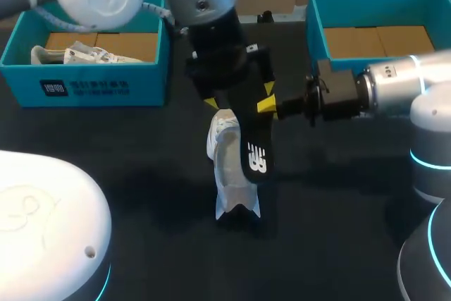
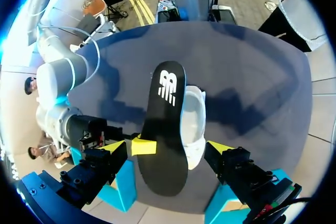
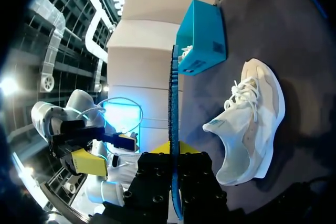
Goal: Take the shoe out of the shoebox, open the shoe tongue, remove and reinsert the insole, then place the shoe into the shoebox
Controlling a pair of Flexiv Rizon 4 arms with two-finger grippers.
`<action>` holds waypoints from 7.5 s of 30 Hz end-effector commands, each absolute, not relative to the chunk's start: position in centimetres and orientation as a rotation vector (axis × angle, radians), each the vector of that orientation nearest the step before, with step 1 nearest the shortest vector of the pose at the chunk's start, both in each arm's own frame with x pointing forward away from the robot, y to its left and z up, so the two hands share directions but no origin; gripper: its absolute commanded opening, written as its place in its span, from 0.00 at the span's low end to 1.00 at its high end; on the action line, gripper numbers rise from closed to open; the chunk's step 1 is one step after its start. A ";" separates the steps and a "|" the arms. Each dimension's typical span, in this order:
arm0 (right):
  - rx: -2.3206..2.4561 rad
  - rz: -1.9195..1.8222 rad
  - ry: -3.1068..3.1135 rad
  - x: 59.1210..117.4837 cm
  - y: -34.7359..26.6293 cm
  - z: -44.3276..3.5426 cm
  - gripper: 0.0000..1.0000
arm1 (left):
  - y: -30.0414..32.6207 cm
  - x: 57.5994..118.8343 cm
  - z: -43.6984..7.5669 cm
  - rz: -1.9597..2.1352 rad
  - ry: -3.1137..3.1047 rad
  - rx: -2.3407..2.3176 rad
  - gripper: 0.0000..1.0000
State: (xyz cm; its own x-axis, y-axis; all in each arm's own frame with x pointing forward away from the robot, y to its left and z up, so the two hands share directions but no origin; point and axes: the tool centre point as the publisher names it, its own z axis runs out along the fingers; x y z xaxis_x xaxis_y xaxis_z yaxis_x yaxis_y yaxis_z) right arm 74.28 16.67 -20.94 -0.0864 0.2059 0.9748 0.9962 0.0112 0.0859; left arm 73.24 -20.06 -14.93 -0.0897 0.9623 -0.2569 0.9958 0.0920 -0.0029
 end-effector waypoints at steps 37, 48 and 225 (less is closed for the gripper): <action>-1.325 -1.168 -1.430 74.5 17.1 -20.4 0.00 | -19.3 73.1 -14.7 -0.380 2.105 1.863 1.00; -1.338 -1.166 -1.429 74.4 17.0 -20.2 0.00 | -17.5 72.7 -14.5 -0.580 1.919 1.772 1.00; -1.110 -1.260 -2.084 69.4 11.9 -19.3 1.00 | -19.1 73.9 -18.5 -1.268 1.465 1.015 0.00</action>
State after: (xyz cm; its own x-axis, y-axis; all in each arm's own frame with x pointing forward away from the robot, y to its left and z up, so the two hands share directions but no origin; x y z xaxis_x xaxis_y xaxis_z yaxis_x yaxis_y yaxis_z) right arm 68.97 11.75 -19.39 -0.5687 0.3999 0.7188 0.8216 0.2346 0.5195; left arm 73.86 -18.95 -18.51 -0.2389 0.0160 -0.9709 0.9633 0.1300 -0.2349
